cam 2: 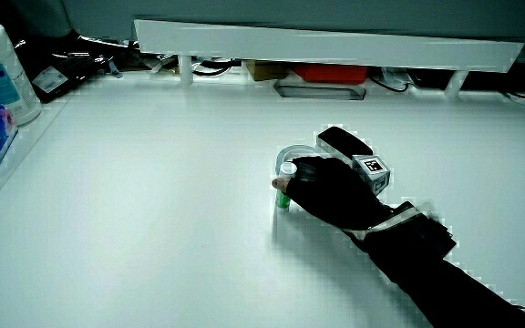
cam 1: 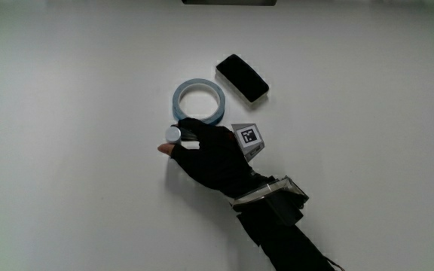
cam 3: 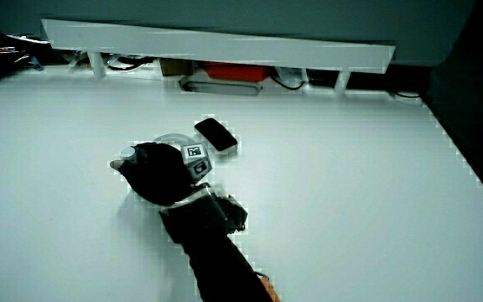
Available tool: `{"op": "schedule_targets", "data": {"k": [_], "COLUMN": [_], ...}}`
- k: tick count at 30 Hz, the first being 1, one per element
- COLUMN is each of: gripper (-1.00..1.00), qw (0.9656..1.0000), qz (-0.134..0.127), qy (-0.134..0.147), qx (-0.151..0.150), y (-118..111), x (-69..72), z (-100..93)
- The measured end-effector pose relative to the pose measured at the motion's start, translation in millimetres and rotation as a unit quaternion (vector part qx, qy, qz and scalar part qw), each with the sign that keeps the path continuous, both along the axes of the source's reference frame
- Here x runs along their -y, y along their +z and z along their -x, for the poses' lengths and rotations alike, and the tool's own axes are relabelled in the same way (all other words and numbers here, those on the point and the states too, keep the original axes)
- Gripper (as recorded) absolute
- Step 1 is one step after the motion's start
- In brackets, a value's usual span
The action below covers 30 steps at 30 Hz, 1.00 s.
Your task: Place glue stick
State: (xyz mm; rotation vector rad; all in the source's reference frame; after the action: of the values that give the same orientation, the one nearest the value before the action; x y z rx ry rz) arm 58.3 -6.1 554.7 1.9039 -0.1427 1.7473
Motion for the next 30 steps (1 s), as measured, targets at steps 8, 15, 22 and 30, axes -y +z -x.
{"op": "schedule_targets", "data": {"k": [8, 15, 22, 30], "gripper": [-0.17, -0.36, -0.56, -0.78], "qw": [1.0, 1.0, 0.9998, 0.9991], "qz": [0.003, 0.008, 0.011, 0.021], "qy": [-0.001, -0.003, -0.009, -0.033], "qx": [-0.006, 0.003, 0.01, 0.018], "y": [3, 4, 2, -10], "x": [-0.4, -1.7, -2.8, -2.8], "z": [-2.0, -2.0, -4.6, -15.0]}}
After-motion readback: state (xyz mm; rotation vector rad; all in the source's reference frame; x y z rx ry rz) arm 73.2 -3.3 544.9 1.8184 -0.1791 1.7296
